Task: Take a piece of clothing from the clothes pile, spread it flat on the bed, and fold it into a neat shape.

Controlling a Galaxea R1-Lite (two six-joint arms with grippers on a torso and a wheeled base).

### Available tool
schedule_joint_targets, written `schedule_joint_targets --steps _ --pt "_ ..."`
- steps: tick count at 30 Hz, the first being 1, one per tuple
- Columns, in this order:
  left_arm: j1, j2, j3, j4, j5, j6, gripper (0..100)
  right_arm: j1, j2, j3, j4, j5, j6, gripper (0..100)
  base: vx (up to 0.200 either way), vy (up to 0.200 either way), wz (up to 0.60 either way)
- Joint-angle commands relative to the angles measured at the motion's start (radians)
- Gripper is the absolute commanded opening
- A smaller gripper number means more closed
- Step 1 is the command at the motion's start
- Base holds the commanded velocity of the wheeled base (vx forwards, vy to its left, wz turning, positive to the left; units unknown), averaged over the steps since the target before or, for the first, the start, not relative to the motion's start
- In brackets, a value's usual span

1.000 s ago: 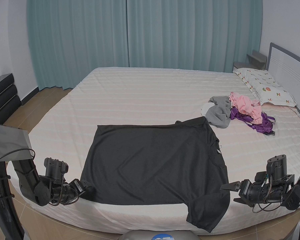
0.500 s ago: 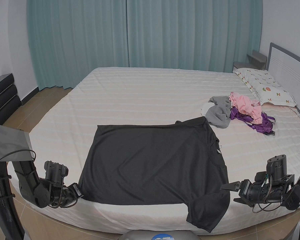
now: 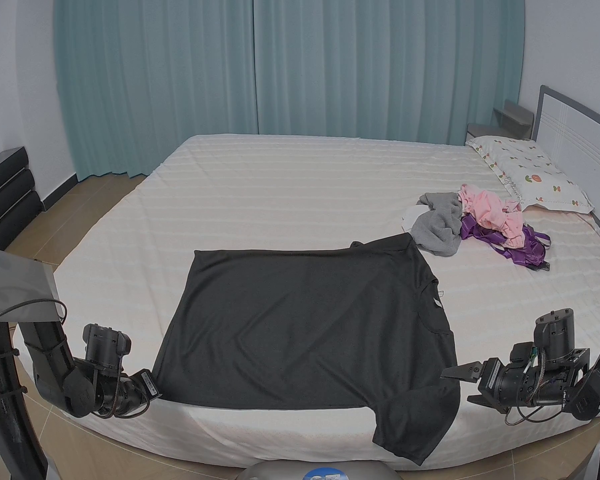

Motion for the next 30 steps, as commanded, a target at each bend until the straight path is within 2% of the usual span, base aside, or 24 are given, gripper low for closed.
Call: schedule_joint_targets --steps 1,6,7,14,19,30 --pt "0.0 0.006 0.002 0.0 0.0 0.001 0 0.0 0.002 0.0 0.0 -0.001 0.0 100 0.0 0.0 0.0" --pt "0.0 0.006 0.003 0.0 0.0 0.004 0 0.0 0.002 0.0 0.0 0.001 0.0 100 0.0 0.0 0.0" --pt "0.0 0.006 0.003 0.0 0.0 0.004 100 0.0 0.002 0.0 0.0 0.001 0.0 100 0.0 0.0 0.0" --pt "-0.001 0.002 -0.008 -0.011 -0.027 0.001 100 0.0 0.002 0.0 0.0 0.001 0.0 100 0.0 0.0 0.0" --pt "-0.007 0.007 -0.024 -0.011 -0.099 -0.004 100 0.0 0.0 0.0 0.0 0.001 0.0 100 0.0 0.0 0.0" --pt "-0.01 0.064 -0.098 -0.008 -0.056 -0.012 100 0.0 0.007 0.014 -0.053 -0.002 0.003 100 0.0 0.0 0.0"
